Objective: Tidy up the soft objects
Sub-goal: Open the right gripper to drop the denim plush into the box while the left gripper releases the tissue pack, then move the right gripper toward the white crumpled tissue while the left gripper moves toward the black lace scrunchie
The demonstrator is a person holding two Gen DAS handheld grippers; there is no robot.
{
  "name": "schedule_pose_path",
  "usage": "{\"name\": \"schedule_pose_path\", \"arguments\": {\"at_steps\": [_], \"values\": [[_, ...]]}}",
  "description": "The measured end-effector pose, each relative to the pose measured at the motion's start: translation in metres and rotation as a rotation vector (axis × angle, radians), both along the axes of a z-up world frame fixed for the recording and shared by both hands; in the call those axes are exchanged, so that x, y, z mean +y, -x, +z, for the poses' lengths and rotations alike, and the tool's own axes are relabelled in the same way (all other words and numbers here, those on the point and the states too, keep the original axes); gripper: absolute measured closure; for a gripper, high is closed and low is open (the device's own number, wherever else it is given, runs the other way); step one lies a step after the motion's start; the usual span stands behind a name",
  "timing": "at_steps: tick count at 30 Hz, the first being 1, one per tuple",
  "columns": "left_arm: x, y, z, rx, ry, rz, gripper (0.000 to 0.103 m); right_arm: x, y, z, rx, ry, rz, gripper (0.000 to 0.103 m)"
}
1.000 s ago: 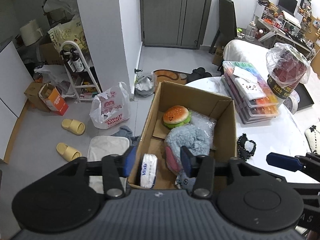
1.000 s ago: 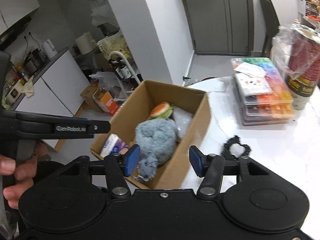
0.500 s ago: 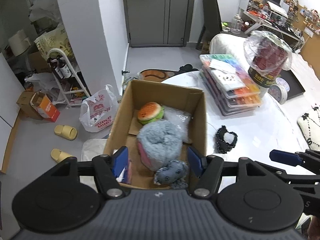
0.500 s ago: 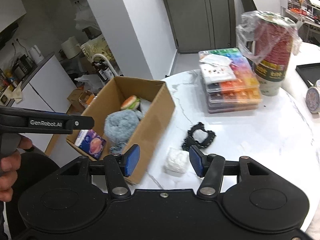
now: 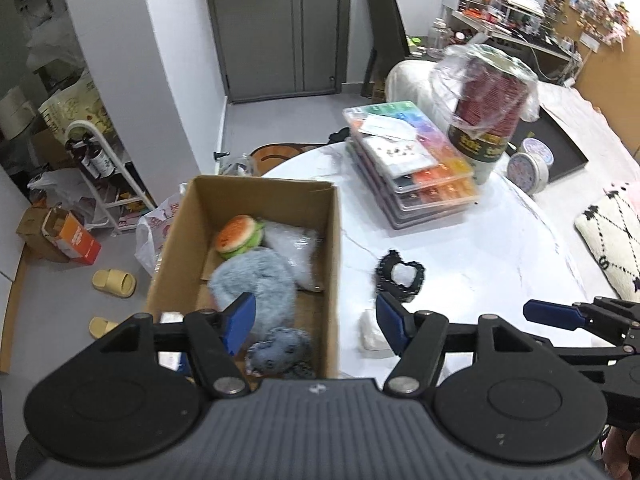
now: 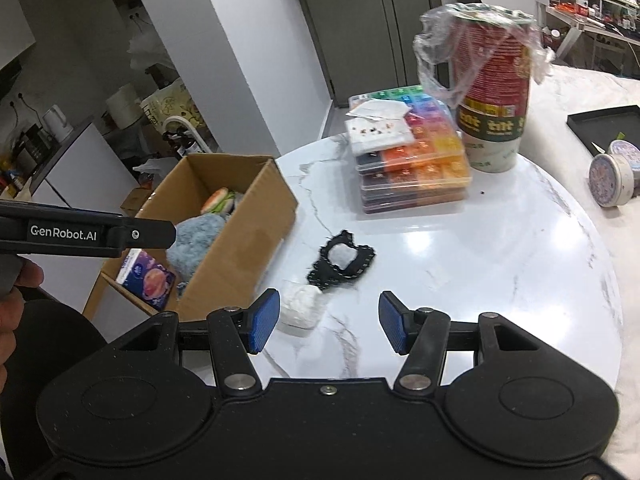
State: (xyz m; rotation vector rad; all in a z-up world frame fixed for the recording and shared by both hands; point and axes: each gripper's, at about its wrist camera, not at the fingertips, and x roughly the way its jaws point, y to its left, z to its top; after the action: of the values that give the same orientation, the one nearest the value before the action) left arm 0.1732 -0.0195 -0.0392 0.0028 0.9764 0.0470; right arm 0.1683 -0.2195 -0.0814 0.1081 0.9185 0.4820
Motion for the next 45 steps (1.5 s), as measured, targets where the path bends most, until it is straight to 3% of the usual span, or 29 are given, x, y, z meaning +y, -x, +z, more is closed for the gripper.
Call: {"name": "schedule_pose_path", "arguments": {"at_steps": [15,25,33,45], "values": [[-0.058,-0.015,-0.025,0.072,-0.003,-0.067,0.038,-0.045,-0.004,-0.035,0.043,-0.087,-0.061,0.048],[-0.076,-0.032,-0.062,0.117,-0.008,0.003,0.039,-0.059,-0.012,-0.053,0.072,-0.156,-0.085,0.048],[-0.077,-0.041,-0.093,0.159,0.012,0.049,0.041,-0.063,-0.013,-0.062,0.091,-0.146,-0.086,0.048],[-0.079,-0.057,-0.122,0.194,-0.014,0.037,0.04,-0.064,-0.01,-0.066,0.088,-0.111,-0.084,0.048]]}}
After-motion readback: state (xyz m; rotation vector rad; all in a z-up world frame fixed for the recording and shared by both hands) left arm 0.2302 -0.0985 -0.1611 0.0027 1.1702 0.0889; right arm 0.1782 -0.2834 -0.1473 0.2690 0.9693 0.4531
